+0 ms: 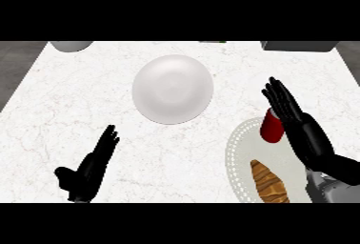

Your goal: Pick the can from the placemat and place it in the plate

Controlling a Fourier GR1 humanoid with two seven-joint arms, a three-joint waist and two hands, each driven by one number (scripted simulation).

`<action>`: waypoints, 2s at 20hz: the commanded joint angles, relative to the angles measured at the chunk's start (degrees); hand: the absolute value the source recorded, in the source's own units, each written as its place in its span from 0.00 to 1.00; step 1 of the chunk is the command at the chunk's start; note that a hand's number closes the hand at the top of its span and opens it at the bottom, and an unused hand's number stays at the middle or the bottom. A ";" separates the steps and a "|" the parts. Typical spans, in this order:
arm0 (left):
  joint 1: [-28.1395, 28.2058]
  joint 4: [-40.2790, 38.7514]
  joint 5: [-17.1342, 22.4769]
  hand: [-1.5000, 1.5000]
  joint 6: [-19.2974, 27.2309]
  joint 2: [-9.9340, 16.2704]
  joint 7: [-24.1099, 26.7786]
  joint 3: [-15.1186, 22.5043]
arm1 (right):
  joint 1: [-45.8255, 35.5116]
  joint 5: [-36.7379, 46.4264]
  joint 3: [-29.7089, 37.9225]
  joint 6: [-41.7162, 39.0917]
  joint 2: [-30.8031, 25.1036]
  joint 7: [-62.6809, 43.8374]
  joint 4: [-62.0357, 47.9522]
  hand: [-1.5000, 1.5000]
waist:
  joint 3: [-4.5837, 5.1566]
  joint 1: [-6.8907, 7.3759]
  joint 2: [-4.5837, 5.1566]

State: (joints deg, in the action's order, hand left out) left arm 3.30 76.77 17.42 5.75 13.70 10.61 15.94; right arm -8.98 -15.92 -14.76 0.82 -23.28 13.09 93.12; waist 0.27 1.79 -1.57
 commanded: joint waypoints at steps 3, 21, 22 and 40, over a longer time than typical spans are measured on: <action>-2.71 0.93 -3.59 0.50 1.94 3.93 1.84 -2.74 | -9.22 -0.52 3.87 11.25 5.41 -16.44 -10.01 1.00 | -0.16 0.53 1.99; -4.52 2.20 -3.75 0.50 0.41 9.42 -2.41 -7.75 | -21.30 51.32 -8.08 51.00 8.94 -55.45 -26.57 0.00 | -0.10 -1.85 1.04; -6.74 1.99 -3.81 0.50 0.28 9.17 -4.31 -7.91 | -21.43 53.19 -7.25 48.95 7.90 -57.95 -25.06 0.00 | -0.15 -2.18 1.16; -4.74 3.16 -5.71 0.50 0.95 8.02 -3.48 -7.72 | -26.18 43.91 -4.73 0.42 0.89 -90.98 -13.07 0.00 | -0.24 -2.03 1.07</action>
State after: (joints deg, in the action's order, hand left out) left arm -2.71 76.79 12.96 5.36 22.45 8.43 6.93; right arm -33.47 31.72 -22.09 11.44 -20.70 -67.31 78.26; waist 0.13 -0.57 -0.45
